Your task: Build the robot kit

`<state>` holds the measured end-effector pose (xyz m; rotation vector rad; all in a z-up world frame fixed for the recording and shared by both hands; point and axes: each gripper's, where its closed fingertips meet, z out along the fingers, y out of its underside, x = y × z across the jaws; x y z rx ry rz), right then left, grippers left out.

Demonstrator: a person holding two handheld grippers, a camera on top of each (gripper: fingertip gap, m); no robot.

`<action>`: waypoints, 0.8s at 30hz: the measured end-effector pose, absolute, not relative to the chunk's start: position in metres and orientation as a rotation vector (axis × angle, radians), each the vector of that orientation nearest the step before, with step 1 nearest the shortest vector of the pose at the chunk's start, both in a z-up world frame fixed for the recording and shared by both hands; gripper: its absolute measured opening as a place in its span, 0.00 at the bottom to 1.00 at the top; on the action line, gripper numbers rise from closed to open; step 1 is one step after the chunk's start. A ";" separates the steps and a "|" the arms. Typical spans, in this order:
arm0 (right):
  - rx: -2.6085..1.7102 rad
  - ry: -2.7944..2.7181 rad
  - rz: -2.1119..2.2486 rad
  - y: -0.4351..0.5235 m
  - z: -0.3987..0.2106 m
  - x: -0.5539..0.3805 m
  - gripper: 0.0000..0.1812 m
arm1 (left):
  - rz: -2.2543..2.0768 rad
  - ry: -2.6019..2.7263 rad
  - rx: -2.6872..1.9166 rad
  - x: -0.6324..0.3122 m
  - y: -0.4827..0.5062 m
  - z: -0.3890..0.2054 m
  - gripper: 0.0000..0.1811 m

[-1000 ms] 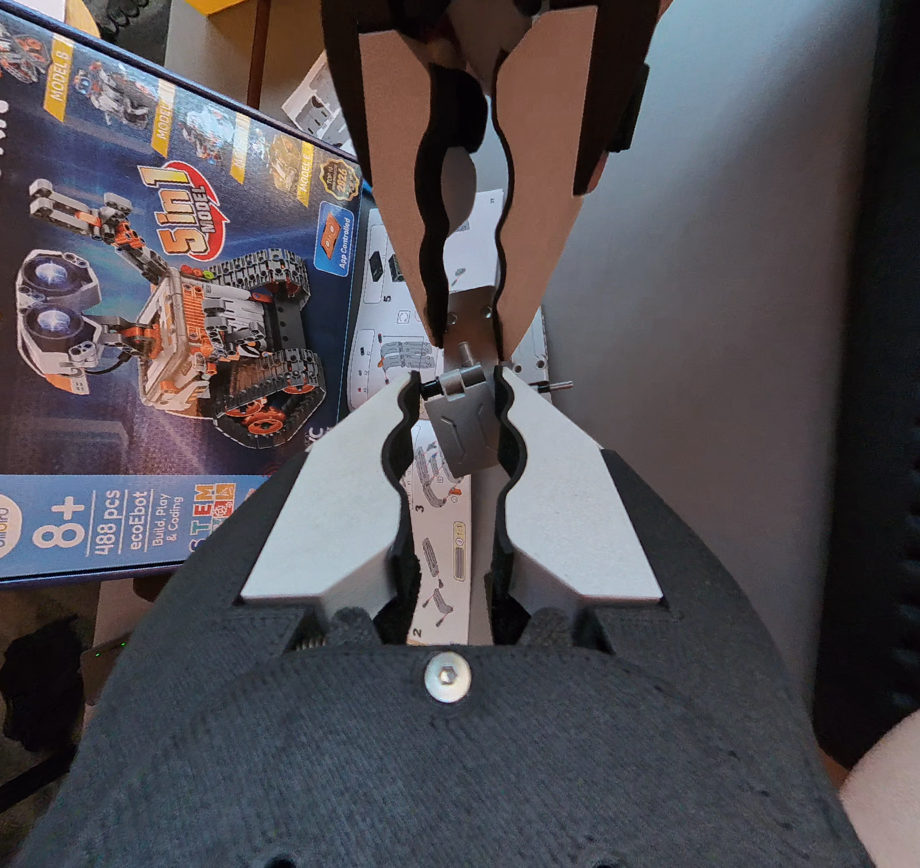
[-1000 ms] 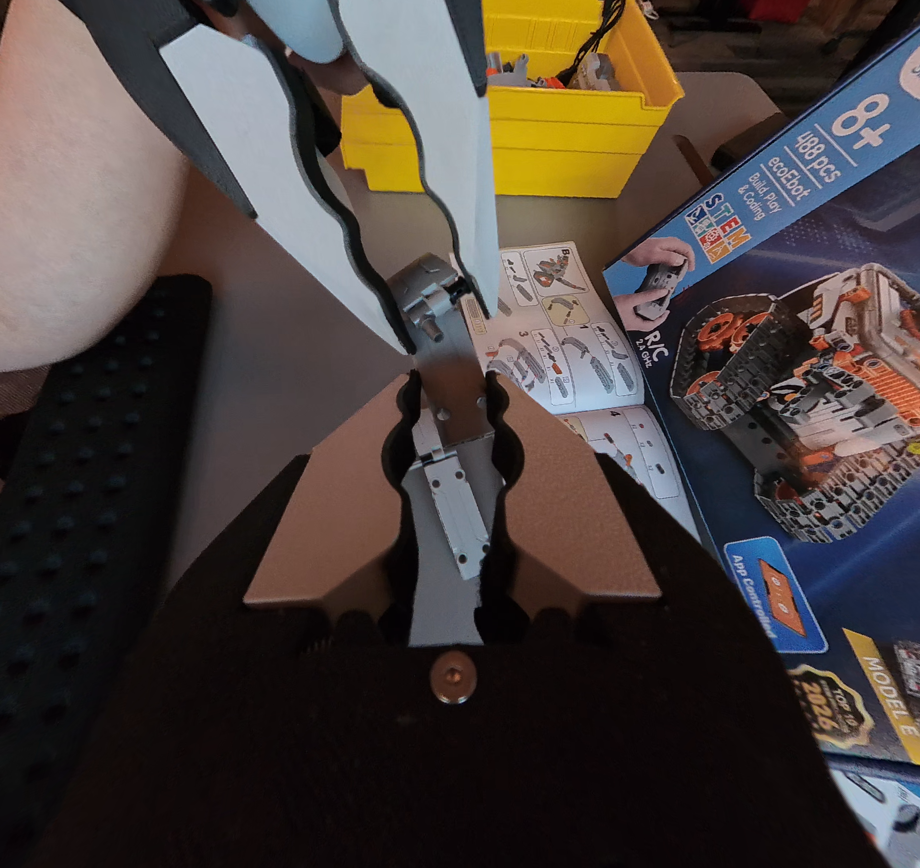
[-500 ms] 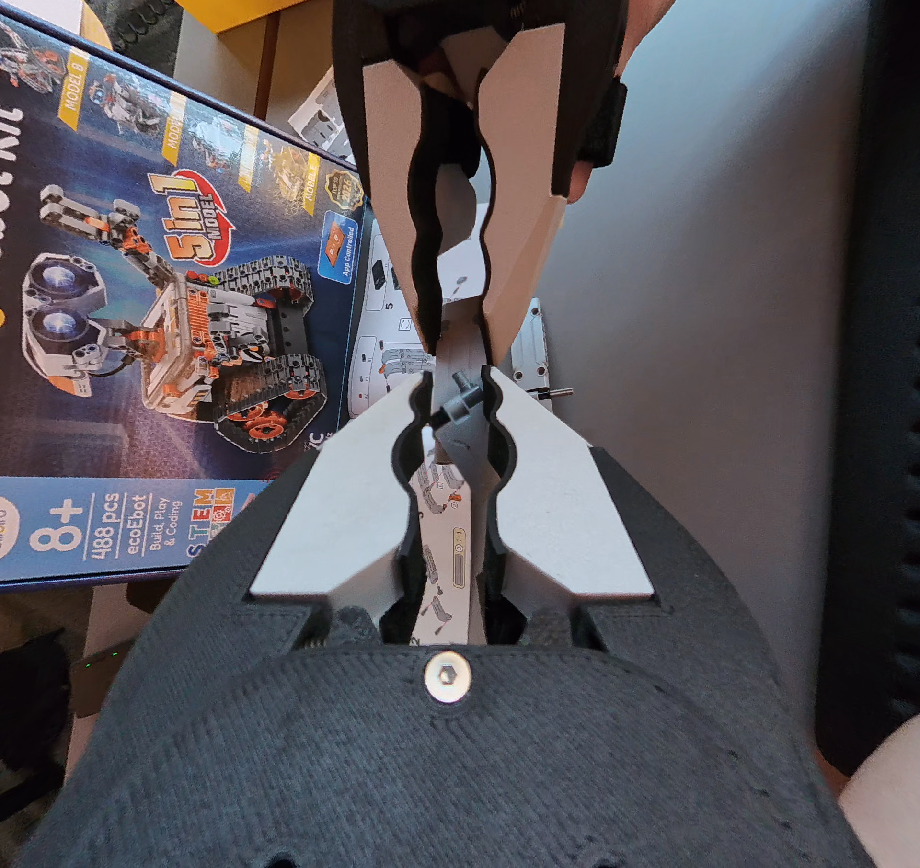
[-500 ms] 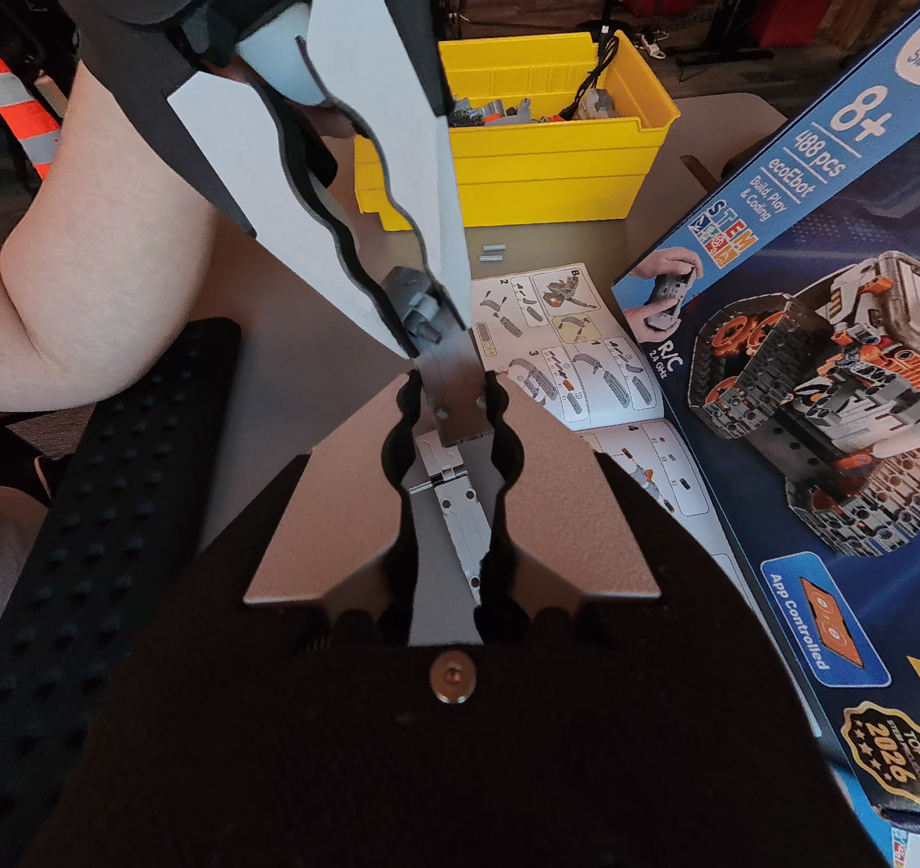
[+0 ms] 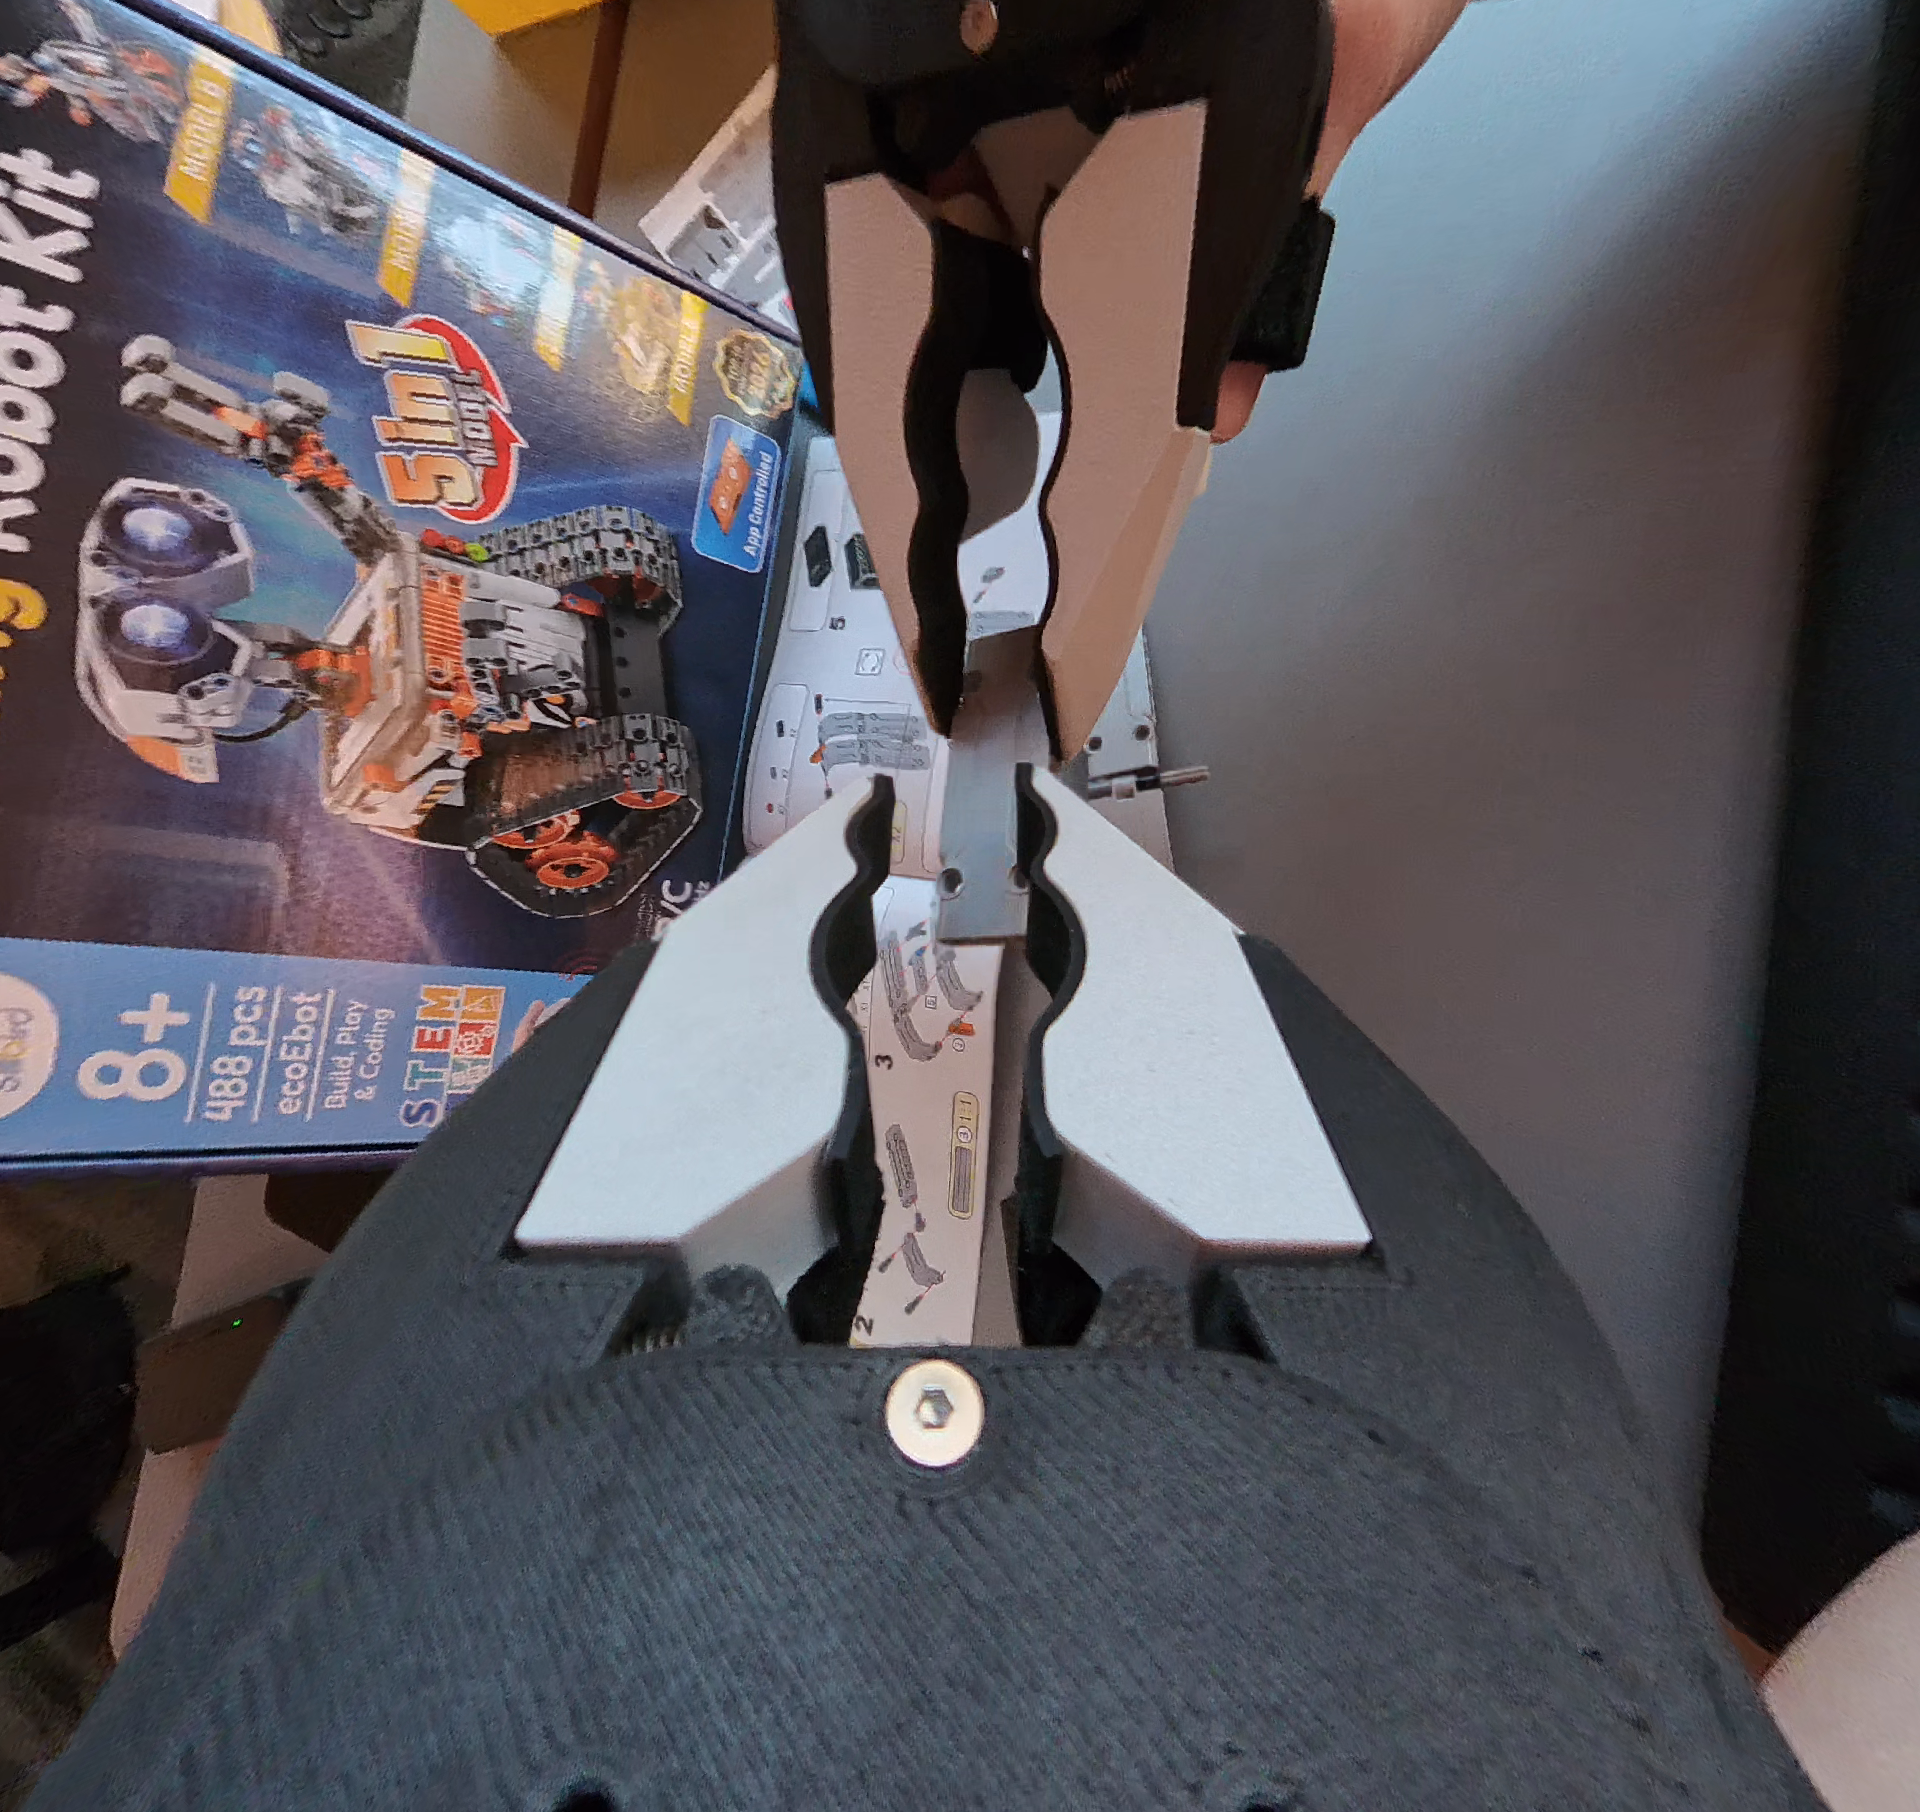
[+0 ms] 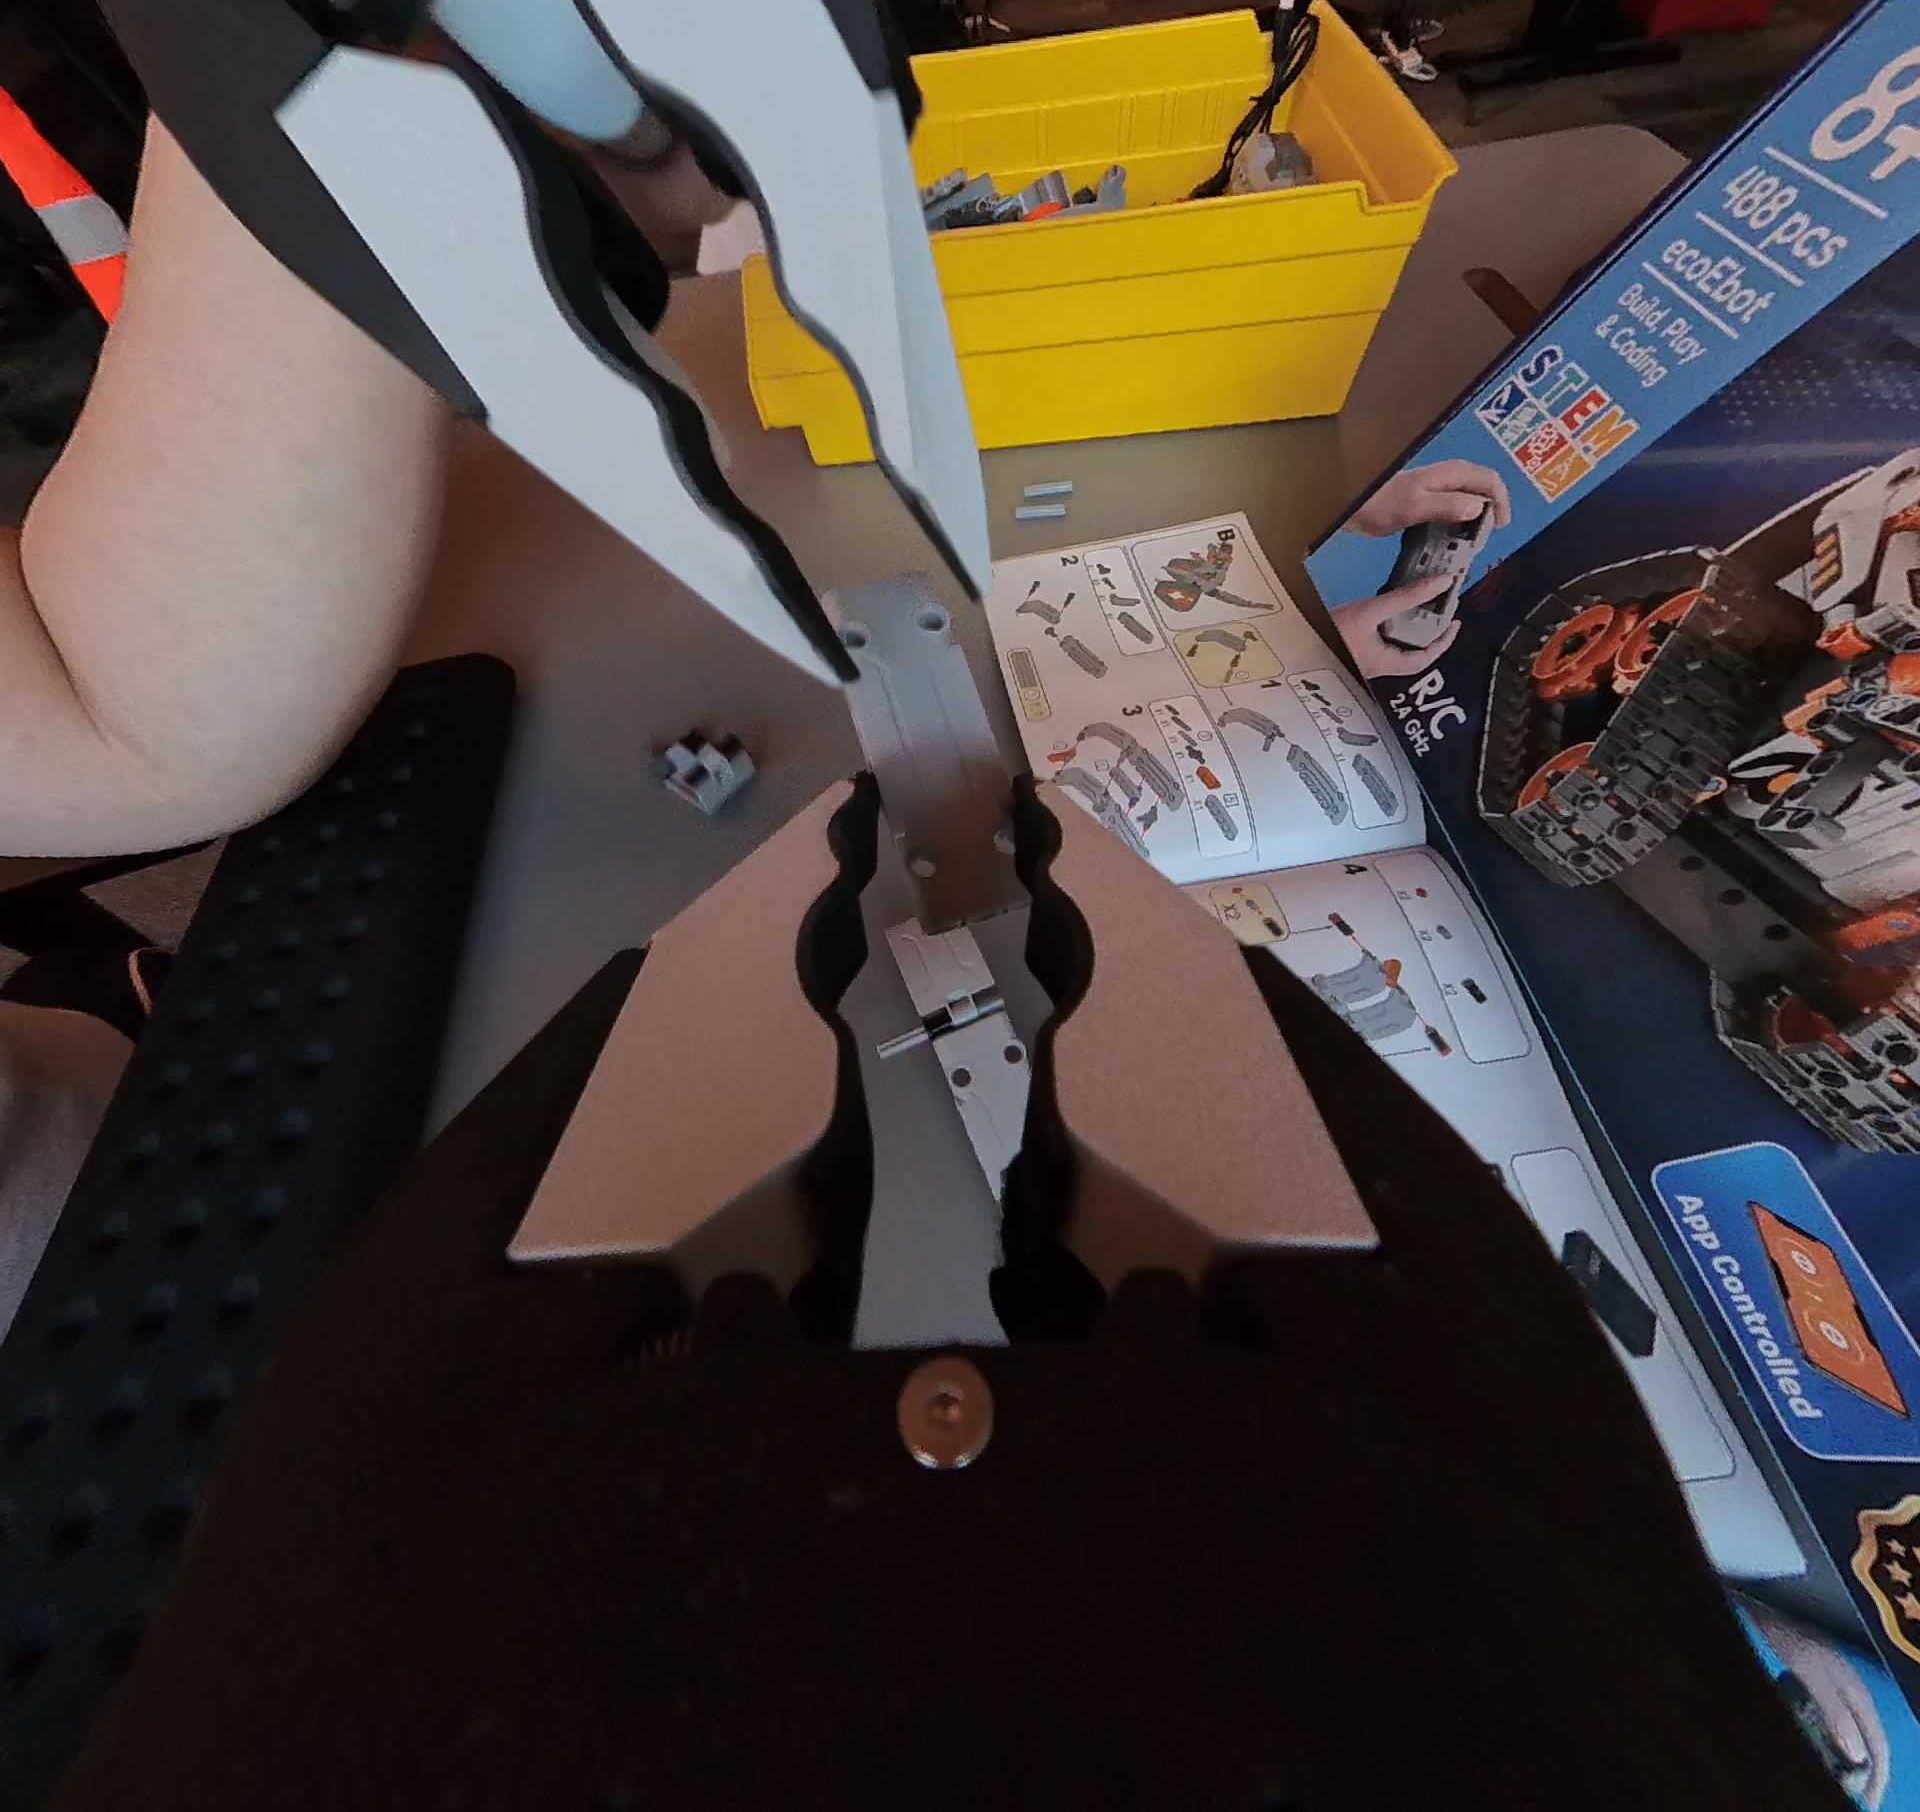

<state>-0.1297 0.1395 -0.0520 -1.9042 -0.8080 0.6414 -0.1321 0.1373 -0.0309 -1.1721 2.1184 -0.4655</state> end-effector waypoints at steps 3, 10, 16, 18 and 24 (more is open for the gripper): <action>-2.014 -0.956 0.732 0.120 -0.076 -0.138 0.14 | -0.522 2.041 -1.152 -0.139 0.138 -0.012 0.13; -2.126 -1.335 0.644 0.089 -0.141 -0.182 0.14 | -0.591 1.834 -1.108 -0.170 0.148 0.033 0.12; -2.074 -1.413 0.535 0.091 -0.158 -0.202 0.26 | -0.593 1.763 -1.086 -0.185 0.152 0.049 0.12; -1.887 -1.428 0.530 0.094 -0.140 -0.224 0.29 | -0.602 1.747 -1.064 -0.188 0.150 0.054 0.12; -1.824 -1.592 0.502 0.112 -0.157 -0.269 0.31 | -0.629 1.724 -1.011 -0.191 0.144 0.063 0.11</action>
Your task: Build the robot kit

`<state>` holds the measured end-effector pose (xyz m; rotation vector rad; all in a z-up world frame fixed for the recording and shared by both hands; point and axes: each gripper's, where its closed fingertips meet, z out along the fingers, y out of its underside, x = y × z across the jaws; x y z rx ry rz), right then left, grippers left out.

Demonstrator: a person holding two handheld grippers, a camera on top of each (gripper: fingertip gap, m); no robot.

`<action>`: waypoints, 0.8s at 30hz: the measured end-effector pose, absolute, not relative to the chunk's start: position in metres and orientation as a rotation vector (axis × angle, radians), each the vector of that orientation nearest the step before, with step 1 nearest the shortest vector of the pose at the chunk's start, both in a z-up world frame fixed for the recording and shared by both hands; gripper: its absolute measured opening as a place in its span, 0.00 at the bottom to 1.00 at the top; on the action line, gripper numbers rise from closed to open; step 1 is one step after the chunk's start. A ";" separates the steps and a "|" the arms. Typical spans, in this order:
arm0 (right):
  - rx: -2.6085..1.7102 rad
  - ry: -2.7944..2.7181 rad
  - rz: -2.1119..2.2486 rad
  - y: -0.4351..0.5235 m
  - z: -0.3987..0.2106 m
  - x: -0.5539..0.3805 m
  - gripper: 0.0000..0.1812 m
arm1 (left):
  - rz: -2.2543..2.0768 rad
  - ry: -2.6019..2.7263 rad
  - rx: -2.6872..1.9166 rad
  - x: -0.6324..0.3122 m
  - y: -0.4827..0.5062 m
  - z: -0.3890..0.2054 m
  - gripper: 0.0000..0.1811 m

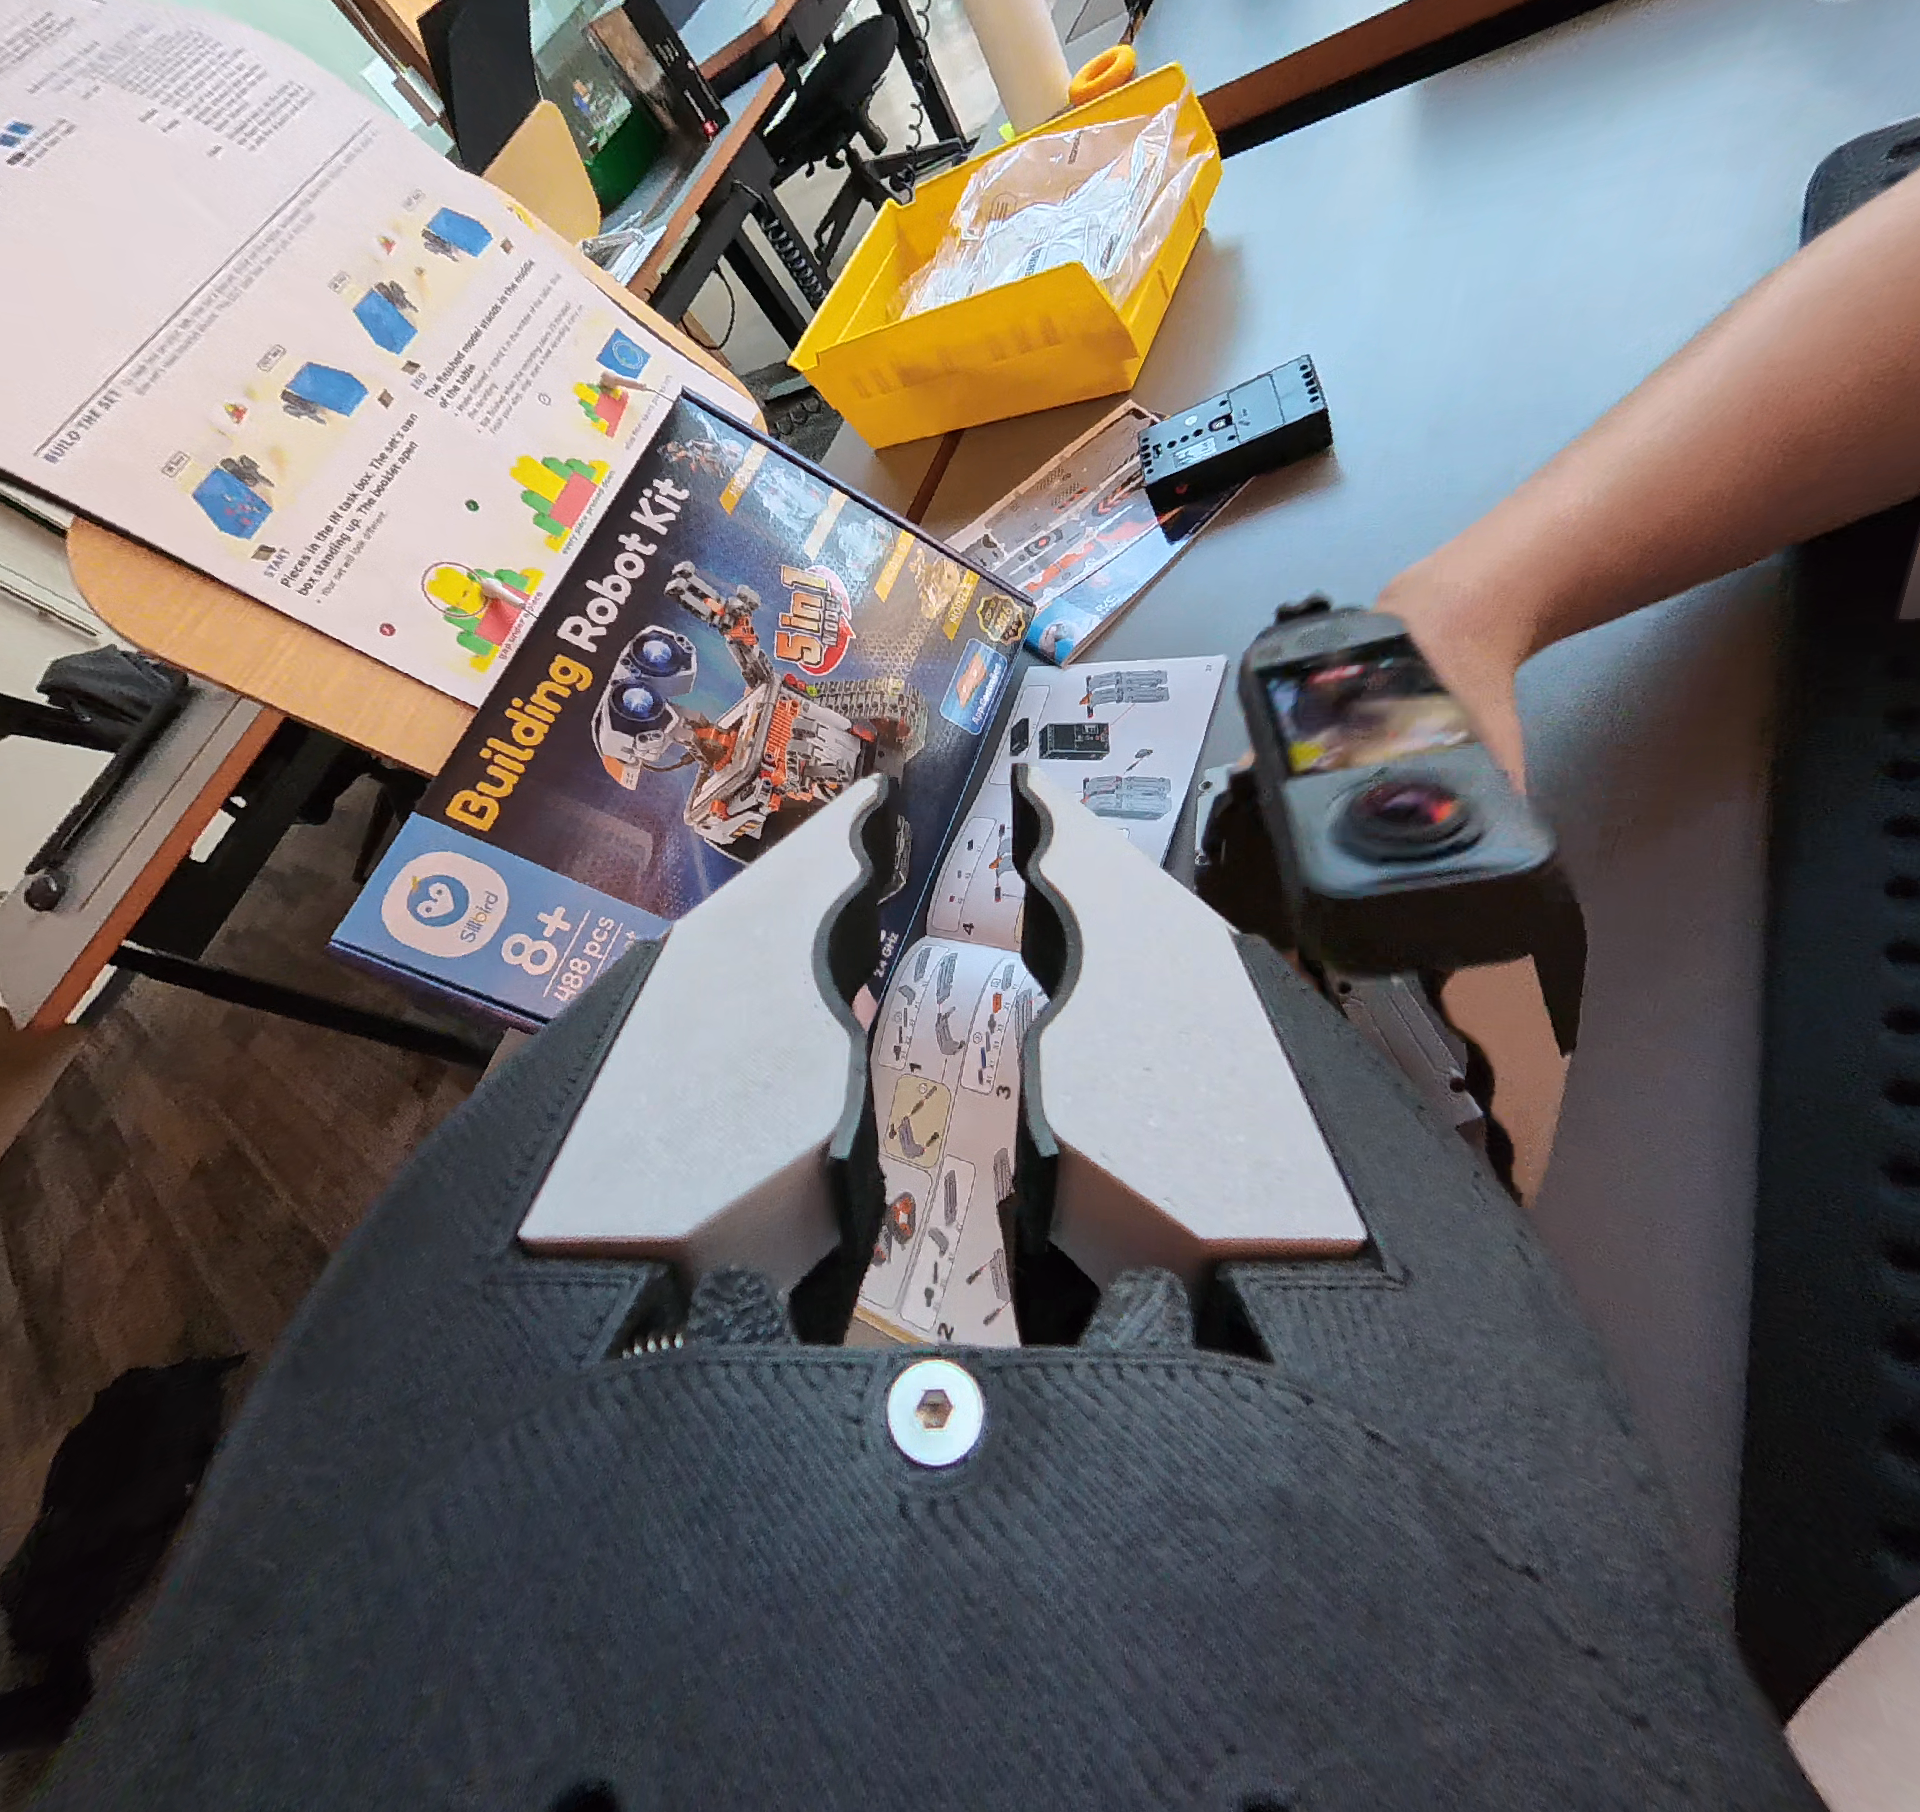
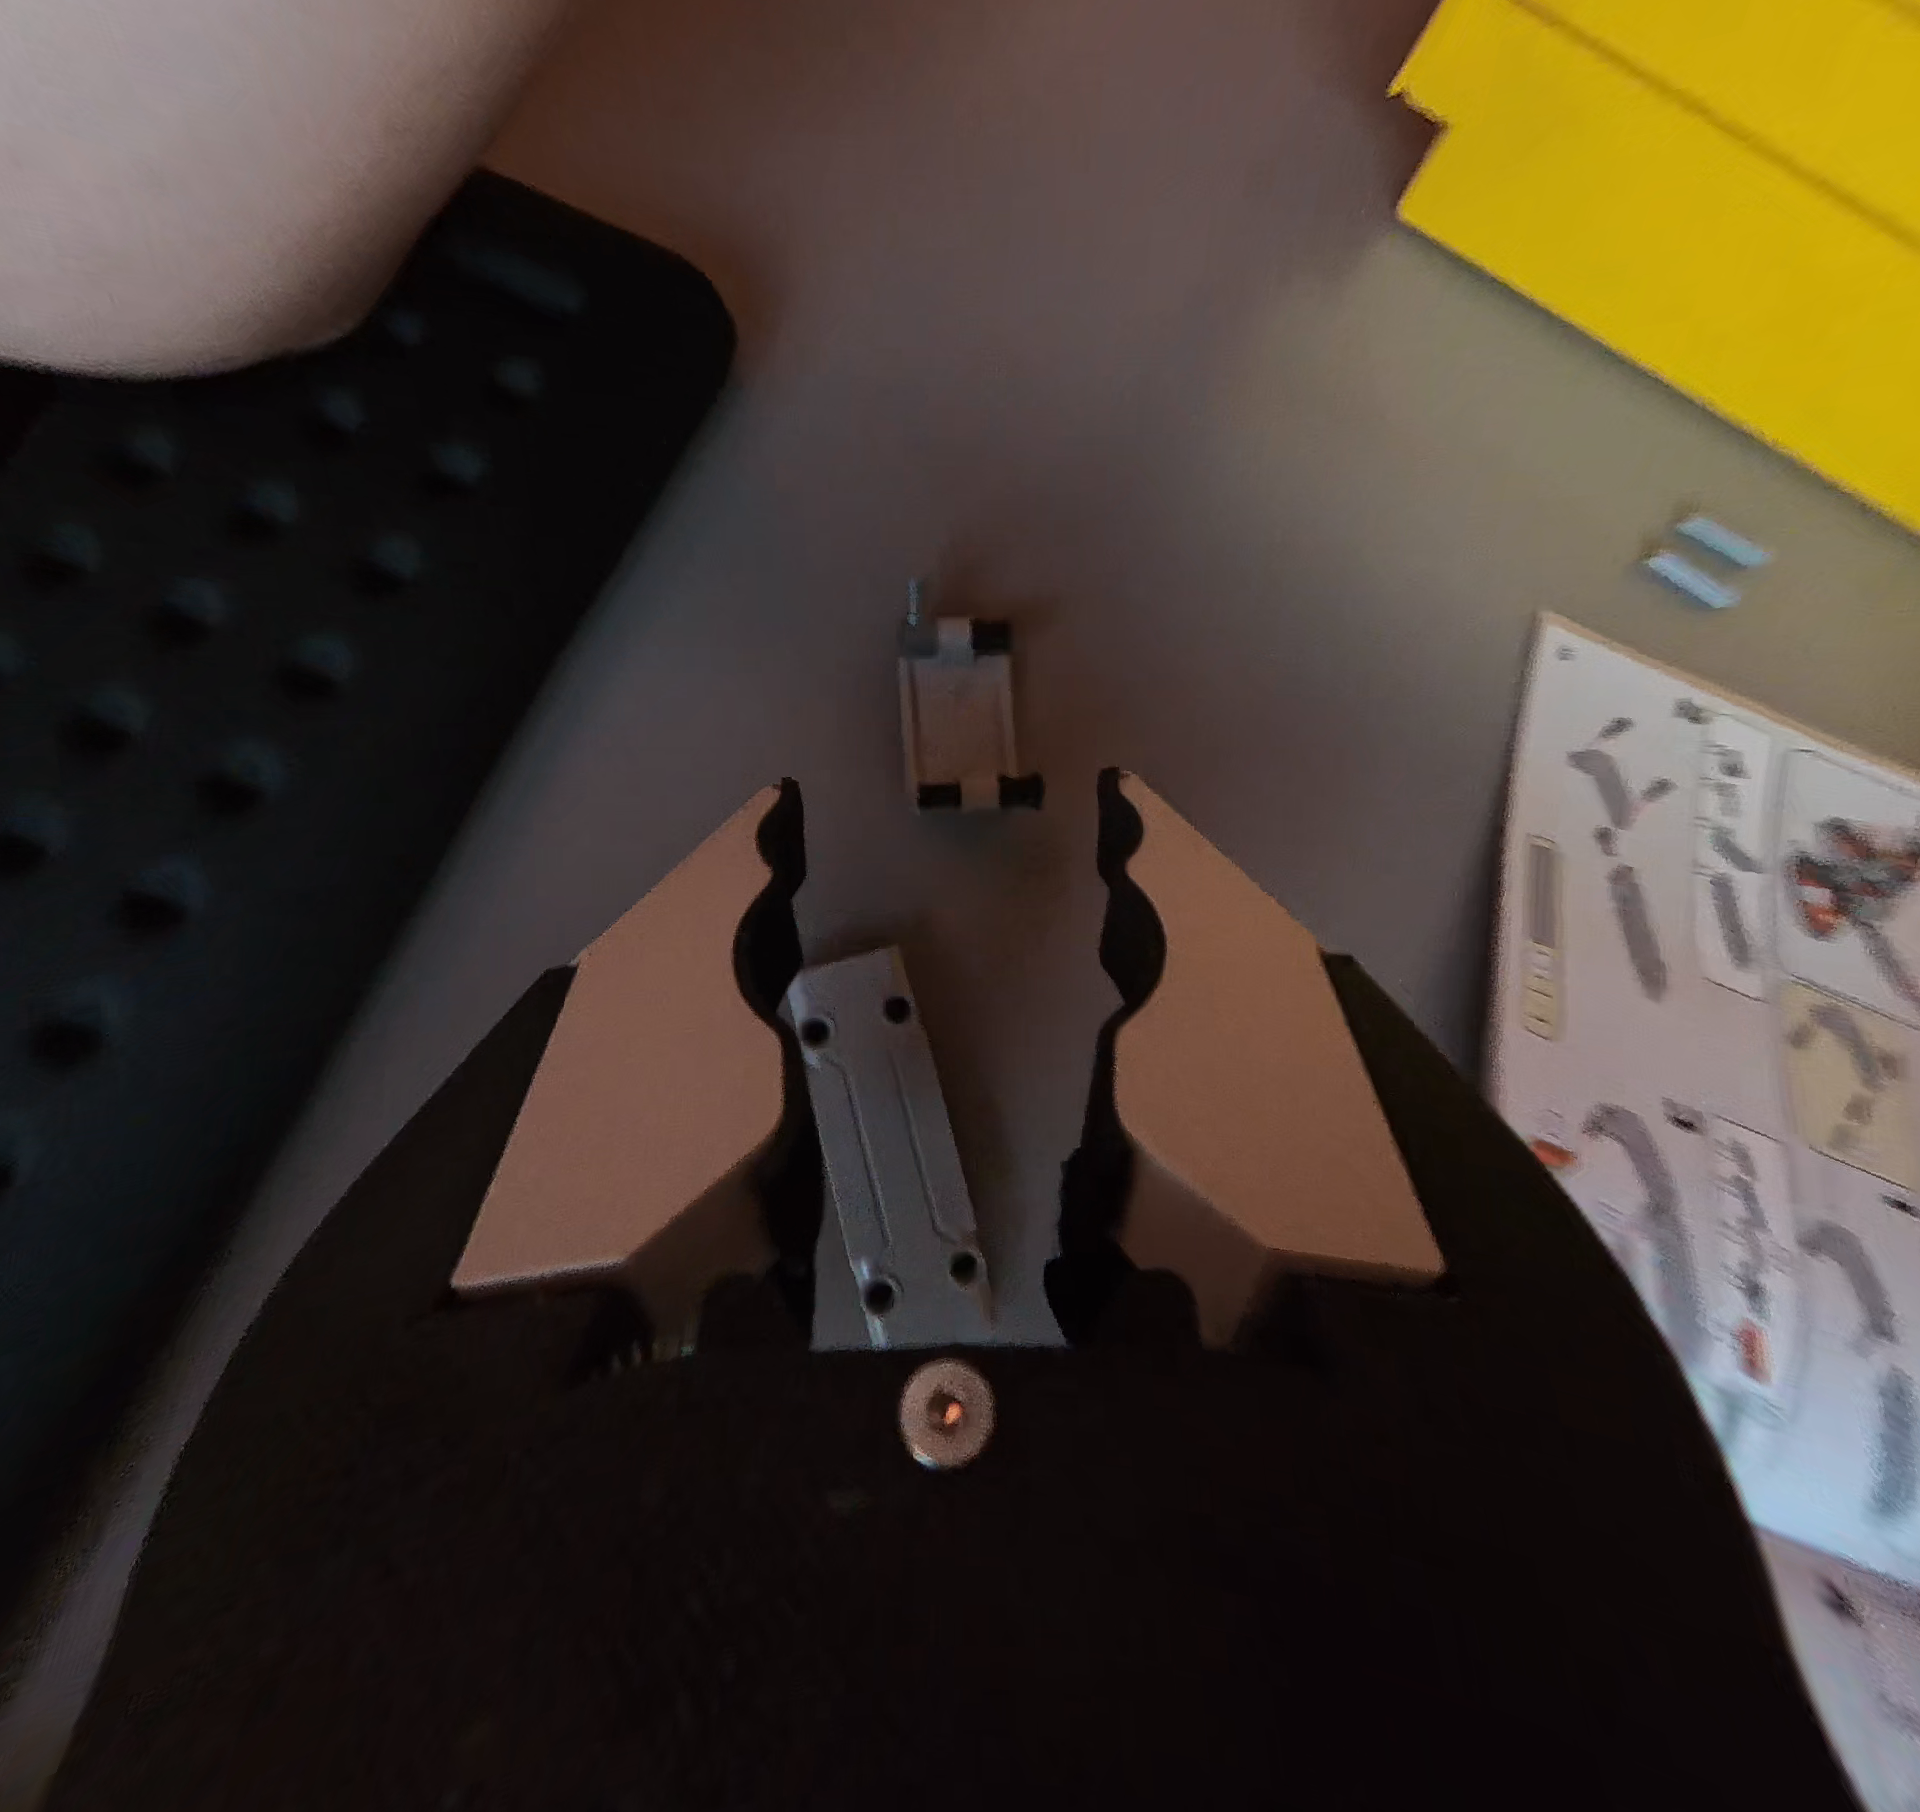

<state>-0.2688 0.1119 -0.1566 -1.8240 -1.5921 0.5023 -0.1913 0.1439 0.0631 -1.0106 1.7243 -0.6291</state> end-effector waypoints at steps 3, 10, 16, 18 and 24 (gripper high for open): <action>-1.884 -1.575 0.574 0.116 -0.163 -0.277 0.25 | -0.627 1.711 -1.024 -0.197 0.148 0.062 0.11; -1.760 -1.486 0.483 0.127 -0.122 -0.253 0.13 | -0.756 1.623 -0.958 -0.203 0.145 0.080 0.12; -1.350 -1.025 0.722 0.116 0.011 -0.205 0.13 | -1.095 1.406 -0.786 -0.214 0.141 0.118 0.19; -1.243 -0.869 0.792 0.113 0.045 -0.183 0.13 | -1.255 1.408 -0.735 -0.215 0.130 0.122 0.24; -1.058 -0.650 0.947 0.103 0.090 -0.148 0.13 | -1.347 1.540 -0.794 -0.167 0.105 0.105 0.31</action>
